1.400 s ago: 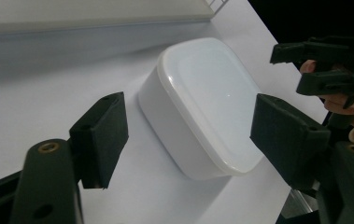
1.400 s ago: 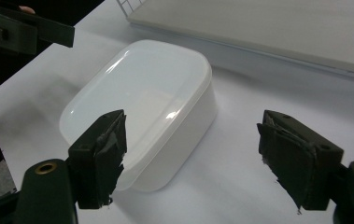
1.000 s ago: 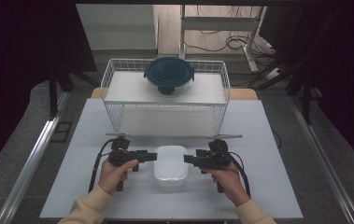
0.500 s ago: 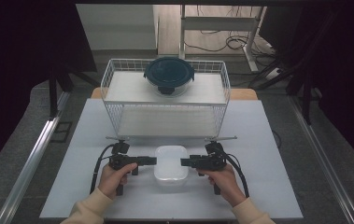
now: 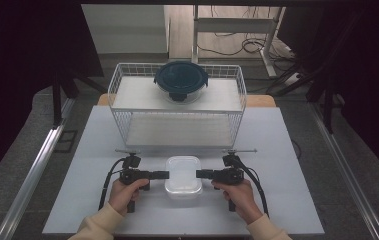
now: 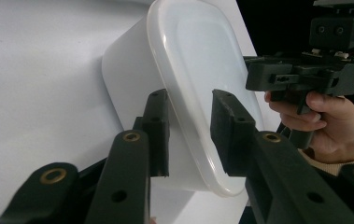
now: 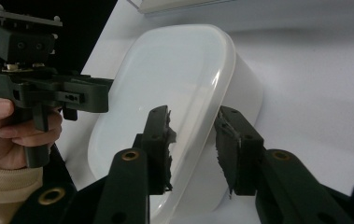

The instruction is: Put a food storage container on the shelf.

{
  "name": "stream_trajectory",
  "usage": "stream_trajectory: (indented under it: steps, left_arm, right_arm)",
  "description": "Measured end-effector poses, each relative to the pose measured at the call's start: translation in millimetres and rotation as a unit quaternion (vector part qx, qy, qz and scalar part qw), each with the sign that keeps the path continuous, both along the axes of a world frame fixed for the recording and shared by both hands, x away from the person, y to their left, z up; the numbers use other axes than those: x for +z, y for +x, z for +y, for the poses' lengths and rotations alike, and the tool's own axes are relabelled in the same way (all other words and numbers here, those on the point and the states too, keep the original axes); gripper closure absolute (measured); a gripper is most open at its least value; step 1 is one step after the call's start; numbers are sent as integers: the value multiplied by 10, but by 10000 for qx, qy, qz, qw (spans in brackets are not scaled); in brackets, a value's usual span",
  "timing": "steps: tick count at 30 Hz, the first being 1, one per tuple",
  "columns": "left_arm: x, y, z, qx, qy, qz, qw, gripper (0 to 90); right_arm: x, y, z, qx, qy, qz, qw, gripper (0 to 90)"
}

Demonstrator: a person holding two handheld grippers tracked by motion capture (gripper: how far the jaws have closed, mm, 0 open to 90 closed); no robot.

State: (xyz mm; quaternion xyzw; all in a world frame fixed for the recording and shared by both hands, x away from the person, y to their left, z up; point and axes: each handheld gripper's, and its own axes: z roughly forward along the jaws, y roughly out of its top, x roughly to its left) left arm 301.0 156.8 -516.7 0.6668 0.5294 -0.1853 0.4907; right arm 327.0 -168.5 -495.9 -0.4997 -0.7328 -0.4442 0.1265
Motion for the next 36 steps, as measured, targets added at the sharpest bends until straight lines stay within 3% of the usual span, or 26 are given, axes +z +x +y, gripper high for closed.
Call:
stream_trajectory:
  steps: [6, 9, 16, 21, 29, 36]
  left_arm:
    - [87, -95, -5, 43, 66, -186, 9998, 739]
    - [137, -120, 8, 8, -26, -261, 9997, 780]
    - [212, -169, -15, 45, 241, -543, 9982, 803]
    - [264, -193, -15, 49, 251, -673, 9974, 803]
    - [487, -296, -8, 57, 308, -1145, 9929, 803]
    - [609, -349, -4, 38, 322, -1347, 9904, 803]
  right_arm:
    - [70, -120, -19, -94, -1, -141, 9999, 715]
    - [105, -151, -30, -130, -21, -275, 9995, 742]
    - [163, -190, -26, -121, -86, -512, 9986, 778]
    - [189, -200, -32, -62, -65, -628, 9980, 779]
    - [394, -277, -34, 29, -1, -1104, 9939, 780]
    - [501, -332, -44, 69, 87, -1328, 9911, 781]
